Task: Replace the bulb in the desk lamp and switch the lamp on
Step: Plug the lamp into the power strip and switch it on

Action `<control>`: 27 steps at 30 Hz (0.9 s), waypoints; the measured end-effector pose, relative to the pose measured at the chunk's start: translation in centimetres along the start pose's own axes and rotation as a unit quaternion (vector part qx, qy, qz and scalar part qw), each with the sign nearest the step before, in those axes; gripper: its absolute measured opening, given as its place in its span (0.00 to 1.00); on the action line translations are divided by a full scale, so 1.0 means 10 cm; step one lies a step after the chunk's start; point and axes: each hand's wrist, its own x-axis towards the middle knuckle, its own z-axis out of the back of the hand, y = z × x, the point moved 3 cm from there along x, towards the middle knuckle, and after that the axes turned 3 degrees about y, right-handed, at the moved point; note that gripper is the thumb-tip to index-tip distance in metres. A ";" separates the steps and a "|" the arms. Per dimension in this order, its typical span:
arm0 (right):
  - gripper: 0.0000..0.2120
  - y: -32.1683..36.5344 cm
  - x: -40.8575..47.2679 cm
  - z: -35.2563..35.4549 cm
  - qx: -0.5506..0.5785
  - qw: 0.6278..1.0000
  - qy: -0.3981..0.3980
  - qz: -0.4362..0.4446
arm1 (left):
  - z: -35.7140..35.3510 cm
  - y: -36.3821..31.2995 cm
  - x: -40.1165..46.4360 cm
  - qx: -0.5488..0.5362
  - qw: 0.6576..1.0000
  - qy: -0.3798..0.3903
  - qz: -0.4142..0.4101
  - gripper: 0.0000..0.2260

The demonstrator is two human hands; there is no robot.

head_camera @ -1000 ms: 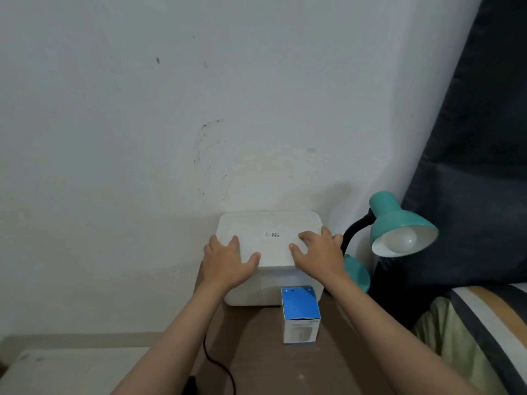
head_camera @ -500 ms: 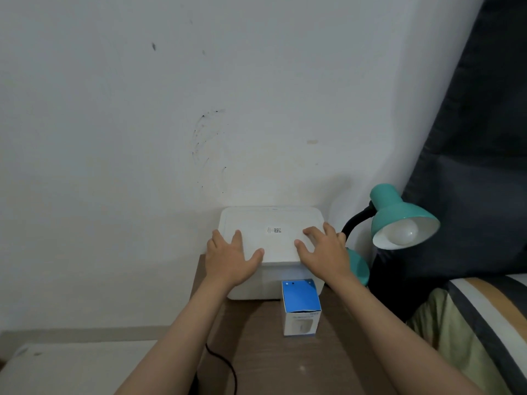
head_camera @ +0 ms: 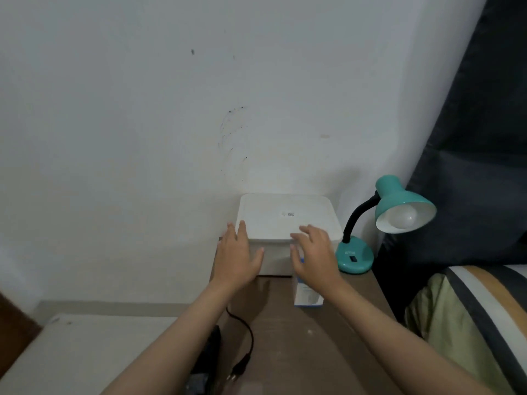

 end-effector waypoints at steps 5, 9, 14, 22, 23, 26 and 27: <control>0.11 0.44 -0.87 -0.35 0.115 0.992 0.058 -0.012 | -0.10 0.38 -0.82 -0.003 1.000 0.016 0.009 0.34; 0.10 0.59 -1.38 -0.68 0.187 0.961 0.151 -0.137 | -0.15 0.67 -1.44 0.018 0.998 0.037 0.044 0.35; 0.08 0.77 -1.61 -0.92 0.204 0.933 0.216 -0.204 | -0.22 0.93 -1.97 -0.002 0.992 0.057 0.111 0.35; 0.06 0.87 -1.54 -1.10 0.178 0.911 0.239 -0.286 | -0.30 0.94 -2.30 -0.072 0.988 0.040 0.127 0.32; 0.06 0.87 -1.54 -1.10 0.187 0.904 0.240 -0.301 | -0.30 0.94 -2.31 -0.076 0.988 0.034 0.126 0.32; 0.03 0.84 -1.53 -1.12 0.242 0.878 0.220 -0.349 | -0.31 0.94 -2.31 -0.077 0.989 0.025 0.126 0.31; 0.03 0.83 -1.53 -1.11 0.270 0.864 0.203 -0.372 | -0.31 0.94 -2.31 -0.076 0.989 0.023 0.125 0.31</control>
